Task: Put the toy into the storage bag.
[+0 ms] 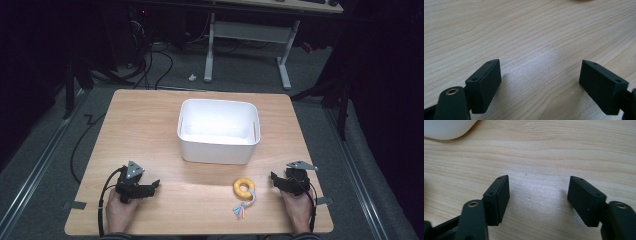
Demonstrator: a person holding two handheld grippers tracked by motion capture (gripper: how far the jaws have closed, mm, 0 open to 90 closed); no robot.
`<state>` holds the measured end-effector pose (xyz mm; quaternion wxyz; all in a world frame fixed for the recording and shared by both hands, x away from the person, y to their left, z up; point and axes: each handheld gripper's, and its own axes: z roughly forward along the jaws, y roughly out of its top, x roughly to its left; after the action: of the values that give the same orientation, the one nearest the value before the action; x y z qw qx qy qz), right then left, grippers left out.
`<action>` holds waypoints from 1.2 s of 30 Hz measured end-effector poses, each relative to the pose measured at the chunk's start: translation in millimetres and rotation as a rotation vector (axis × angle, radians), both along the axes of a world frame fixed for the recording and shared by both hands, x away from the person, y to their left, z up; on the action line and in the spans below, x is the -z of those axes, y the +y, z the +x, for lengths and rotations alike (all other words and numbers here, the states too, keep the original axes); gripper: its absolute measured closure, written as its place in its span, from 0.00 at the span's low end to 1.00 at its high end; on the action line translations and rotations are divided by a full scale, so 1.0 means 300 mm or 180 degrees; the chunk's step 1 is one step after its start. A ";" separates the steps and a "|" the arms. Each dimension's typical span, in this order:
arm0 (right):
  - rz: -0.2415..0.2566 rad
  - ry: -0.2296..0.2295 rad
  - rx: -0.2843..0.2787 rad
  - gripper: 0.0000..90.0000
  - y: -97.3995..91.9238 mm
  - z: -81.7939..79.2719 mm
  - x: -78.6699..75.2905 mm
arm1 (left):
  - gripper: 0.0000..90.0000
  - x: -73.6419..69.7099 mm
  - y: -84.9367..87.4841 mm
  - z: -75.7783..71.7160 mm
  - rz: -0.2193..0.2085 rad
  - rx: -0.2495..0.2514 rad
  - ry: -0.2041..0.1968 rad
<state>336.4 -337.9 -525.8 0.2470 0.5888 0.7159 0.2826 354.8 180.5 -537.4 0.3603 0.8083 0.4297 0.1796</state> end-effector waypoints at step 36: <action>0.0142 0.0042 -0.0553 0.66 0.055 -0.103 -0.101 | 0.20 0.000 0.000 0.000 0.0000 0.0001 0.0000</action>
<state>305.4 -321.3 -495.4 0.2038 0.5317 0.7593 0.3149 354.8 180.5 -537.4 0.3602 0.8084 0.4296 0.1796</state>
